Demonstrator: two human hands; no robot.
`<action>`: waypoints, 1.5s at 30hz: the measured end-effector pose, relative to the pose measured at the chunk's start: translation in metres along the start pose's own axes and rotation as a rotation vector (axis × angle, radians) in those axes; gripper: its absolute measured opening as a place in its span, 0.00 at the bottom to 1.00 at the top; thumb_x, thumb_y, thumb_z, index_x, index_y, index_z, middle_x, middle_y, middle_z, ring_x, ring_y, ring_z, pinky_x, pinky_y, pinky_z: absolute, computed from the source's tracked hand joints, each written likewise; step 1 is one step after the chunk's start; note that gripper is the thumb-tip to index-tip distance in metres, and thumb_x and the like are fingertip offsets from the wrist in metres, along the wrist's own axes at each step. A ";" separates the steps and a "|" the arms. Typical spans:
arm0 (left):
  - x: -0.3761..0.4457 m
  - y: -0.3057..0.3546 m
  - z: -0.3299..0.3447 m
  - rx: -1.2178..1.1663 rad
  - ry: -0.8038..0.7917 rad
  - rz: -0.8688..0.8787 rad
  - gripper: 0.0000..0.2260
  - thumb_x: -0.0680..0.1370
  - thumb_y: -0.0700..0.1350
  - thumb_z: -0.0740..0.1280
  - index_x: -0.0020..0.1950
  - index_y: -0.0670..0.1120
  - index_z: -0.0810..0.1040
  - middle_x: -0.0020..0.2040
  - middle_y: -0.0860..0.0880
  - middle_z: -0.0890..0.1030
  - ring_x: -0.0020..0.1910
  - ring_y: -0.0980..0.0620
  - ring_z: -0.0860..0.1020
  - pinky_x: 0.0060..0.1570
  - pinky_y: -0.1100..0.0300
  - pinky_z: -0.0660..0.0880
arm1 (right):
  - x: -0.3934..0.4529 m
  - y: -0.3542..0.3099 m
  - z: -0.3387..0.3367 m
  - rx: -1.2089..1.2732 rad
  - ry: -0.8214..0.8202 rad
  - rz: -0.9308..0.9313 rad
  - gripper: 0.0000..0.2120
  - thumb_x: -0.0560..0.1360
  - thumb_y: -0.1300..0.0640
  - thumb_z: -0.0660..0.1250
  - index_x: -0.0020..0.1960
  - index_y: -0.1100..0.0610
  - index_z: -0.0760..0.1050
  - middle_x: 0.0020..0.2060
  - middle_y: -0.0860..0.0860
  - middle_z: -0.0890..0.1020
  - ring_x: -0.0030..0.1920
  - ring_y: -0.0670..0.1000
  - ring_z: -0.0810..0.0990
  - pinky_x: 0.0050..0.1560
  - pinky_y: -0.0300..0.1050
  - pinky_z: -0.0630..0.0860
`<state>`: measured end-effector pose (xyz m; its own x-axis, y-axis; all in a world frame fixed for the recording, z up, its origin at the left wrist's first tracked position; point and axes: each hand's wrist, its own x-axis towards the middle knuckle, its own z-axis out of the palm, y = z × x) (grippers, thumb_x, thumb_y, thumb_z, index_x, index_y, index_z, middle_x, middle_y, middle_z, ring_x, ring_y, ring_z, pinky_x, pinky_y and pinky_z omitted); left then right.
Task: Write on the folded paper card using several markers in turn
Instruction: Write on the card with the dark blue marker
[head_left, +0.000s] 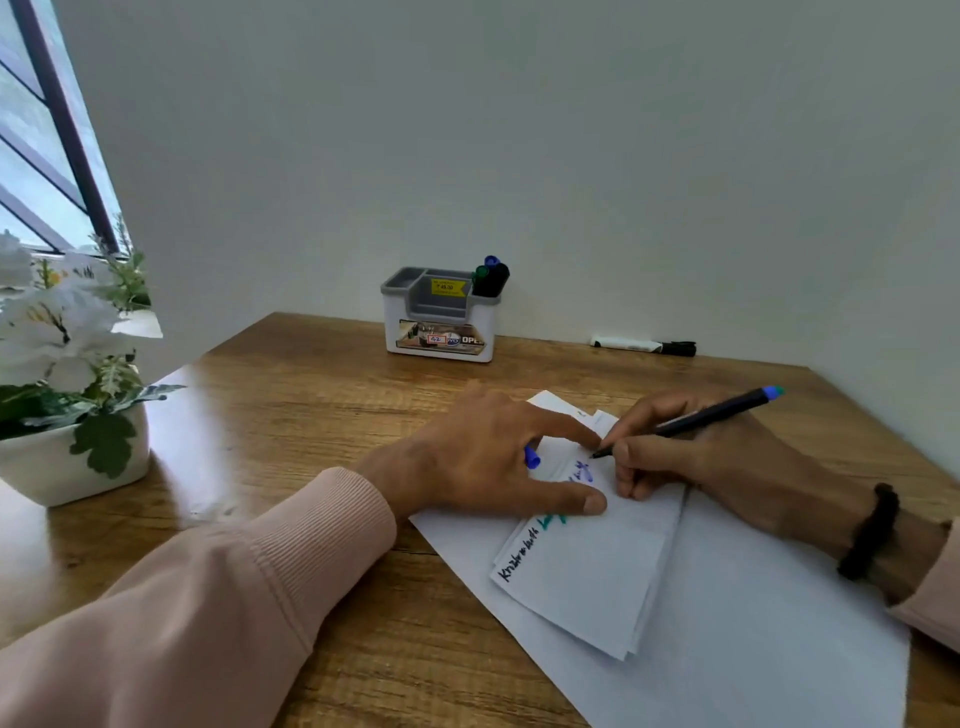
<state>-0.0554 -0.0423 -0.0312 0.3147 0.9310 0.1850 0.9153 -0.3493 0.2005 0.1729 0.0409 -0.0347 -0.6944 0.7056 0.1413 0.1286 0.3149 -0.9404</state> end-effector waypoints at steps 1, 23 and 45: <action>0.001 0.000 -0.001 0.019 -0.001 0.001 0.27 0.74 0.73 0.63 0.72 0.68 0.71 0.34 0.62 0.68 0.34 0.61 0.70 0.35 0.63 0.60 | 0.002 0.001 0.001 -0.076 0.035 -0.026 0.05 0.75 0.69 0.75 0.42 0.61 0.86 0.33 0.60 0.87 0.33 0.54 0.86 0.36 0.40 0.83; 0.004 -0.007 0.001 -0.114 -0.026 -0.062 0.29 0.69 0.77 0.65 0.69 0.72 0.71 0.37 0.64 0.68 0.36 0.63 0.71 0.34 0.65 0.62 | 0.011 0.003 0.013 -0.441 0.137 -0.120 0.09 0.73 0.58 0.71 0.35 0.51 0.79 0.21 0.50 0.79 0.22 0.46 0.73 0.26 0.38 0.71; 0.005 -0.007 0.000 -0.105 -0.039 -0.088 0.30 0.69 0.76 0.66 0.70 0.71 0.71 0.35 0.61 0.68 0.34 0.60 0.71 0.32 0.66 0.61 | 0.009 -0.002 0.016 -0.457 0.197 -0.061 0.09 0.75 0.57 0.71 0.36 0.50 0.80 0.24 0.53 0.82 0.22 0.49 0.75 0.24 0.42 0.73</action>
<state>-0.0602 -0.0356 -0.0322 0.2459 0.9612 0.1251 0.9093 -0.2735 0.3138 0.1552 0.0368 -0.0359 -0.5694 0.7695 0.2890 0.4190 0.5742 -0.7034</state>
